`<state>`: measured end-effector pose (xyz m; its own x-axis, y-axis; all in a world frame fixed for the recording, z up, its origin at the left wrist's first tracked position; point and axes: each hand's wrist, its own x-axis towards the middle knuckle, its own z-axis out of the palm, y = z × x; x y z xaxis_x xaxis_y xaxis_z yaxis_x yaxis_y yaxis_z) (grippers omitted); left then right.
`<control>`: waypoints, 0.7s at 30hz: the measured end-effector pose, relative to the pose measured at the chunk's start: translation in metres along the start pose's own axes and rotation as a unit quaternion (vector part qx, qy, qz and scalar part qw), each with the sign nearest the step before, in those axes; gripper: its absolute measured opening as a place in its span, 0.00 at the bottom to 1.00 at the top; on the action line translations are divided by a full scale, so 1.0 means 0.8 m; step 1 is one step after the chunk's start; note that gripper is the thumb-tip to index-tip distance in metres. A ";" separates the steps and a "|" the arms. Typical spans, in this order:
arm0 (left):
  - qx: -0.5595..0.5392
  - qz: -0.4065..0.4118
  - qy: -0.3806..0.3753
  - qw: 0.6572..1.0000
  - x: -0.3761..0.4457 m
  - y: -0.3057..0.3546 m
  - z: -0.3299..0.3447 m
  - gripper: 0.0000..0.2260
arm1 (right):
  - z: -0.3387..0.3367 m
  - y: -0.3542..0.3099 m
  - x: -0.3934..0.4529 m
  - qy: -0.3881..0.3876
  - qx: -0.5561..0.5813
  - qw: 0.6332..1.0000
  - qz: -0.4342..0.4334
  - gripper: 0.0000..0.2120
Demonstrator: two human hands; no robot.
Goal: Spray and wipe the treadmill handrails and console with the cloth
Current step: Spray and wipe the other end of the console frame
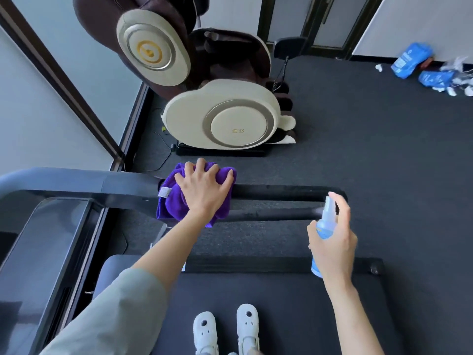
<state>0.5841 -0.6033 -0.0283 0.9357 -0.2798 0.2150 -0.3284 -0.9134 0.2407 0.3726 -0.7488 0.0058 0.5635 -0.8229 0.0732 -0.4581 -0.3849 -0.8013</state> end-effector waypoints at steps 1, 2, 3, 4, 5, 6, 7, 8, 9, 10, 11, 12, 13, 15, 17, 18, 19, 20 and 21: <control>-0.004 0.008 -0.006 1.000 -0.002 0.012 0.001 0.21 | -0.001 0.001 -0.002 0.005 -0.002 1.000 0.001 0.31; -0.006 0.017 -0.013 1.000 -0.006 0.027 0.003 0.21 | -0.001 0.001 -0.004 0.009 -0.002 1.000 0.000 0.31; -0.010 0.025 -0.018 0.999 -0.010 0.042 0.005 0.21 | 0.000 -0.001 -0.005 0.013 0.000 1.000 -0.004 0.31; -0.015 0.032 -0.022 0.999 -0.013 0.056 0.007 0.21 | 0.002 -0.004 -0.004 0.015 0.001 1.000 -0.007 0.31; -0.022 0.038 -0.025 0.999 -0.016 0.068 0.010 0.21 | 0.004 -0.007 -0.001 0.012 -0.001 1.000 -0.010 0.31; -0.027 0.043 -0.029 0.998 -0.017 0.076 0.012 0.21 | 0.005 -0.010 0.002 0.007 -0.001 1.000 -0.014 0.31; -0.026 0.047 -0.032 0.998 -0.018 0.079 0.013 0.21 | 0.005 -0.014 0.004 0.001 0.004 1.000 -0.021 0.31; -0.023 0.049 -0.035 0.998 -0.017 0.079 0.015 0.22 | 0.005 -0.018 0.008 -0.005 0.008 0.999 -0.031 0.31; -0.021 0.052 -0.036 0.998 -0.017 0.076 0.015 0.23 | 0.004 -0.021 0.012 -0.008 0.008 0.999 -0.045 0.31; -0.018 0.055 -0.037 0.998 -0.017 0.070 0.015 0.24 | 0.002 -0.022 0.017 -0.006 0.006 0.998 -0.063 0.31; -0.014 0.055 -0.036 0.998 -0.017 0.062 0.014 0.24 | 0.000 -0.023 0.022 -0.004 0.003 0.997 -0.082 0.31; -0.010 0.047 -0.031 0.998 -0.018 0.052 0.013 0.24 | -0.003 -0.022 0.028 -0.005 0.003 0.995 -0.096 0.31; -0.007 0.033 -0.019 0.999 -0.018 0.042 0.012 0.24 | -0.007 -0.020 0.035 -0.011 0.007 0.995 -0.101 0.31; -0.004 -0.017 0.008 1.000 -0.017 0.021 0.010 0.23 | -0.017 -0.012 0.050 -0.026 0.022 0.994 -0.100 0.31; -0.019 -0.100 0.026 0.995 -0.015 0.013 0.008 0.23 | -0.031 -0.001 0.065 -0.037 0.032 0.990 -0.132 0.30; -0.027 -0.142 0.032 0.989 -0.013 0.018 0.009 0.23 | -0.040 0.005 0.072 -0.044 0.033 0.987 -0.152 0.30; -0.029 -0.178 0.034 0.983 -0.012 0.030 0.011 0.24 | -0.049 0.011 0.080 -0.054 0.034 0.984 -0.165 0.30; -0.023 -0.202 0.033 0.979 -0.013 0.047 0.014 0.24 | -0.058 0.017 0.088 -0.065 0.035 0.982 -0.172 0.30; -0.013 -0.213 0.029 0.976 -0.015 0.068 0.018 0.24 | -0.067 0.023 0.096 -0.079 0.036 0.980 -0.177 0.30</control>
<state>0.5567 -0.6540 -0.0315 0.9794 0.1428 0.1429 0.0862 -0.9352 0.3434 0.3706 -0.8414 0.0285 0.7803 -0.5658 0.2666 -0.1676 -0.5998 -0.7824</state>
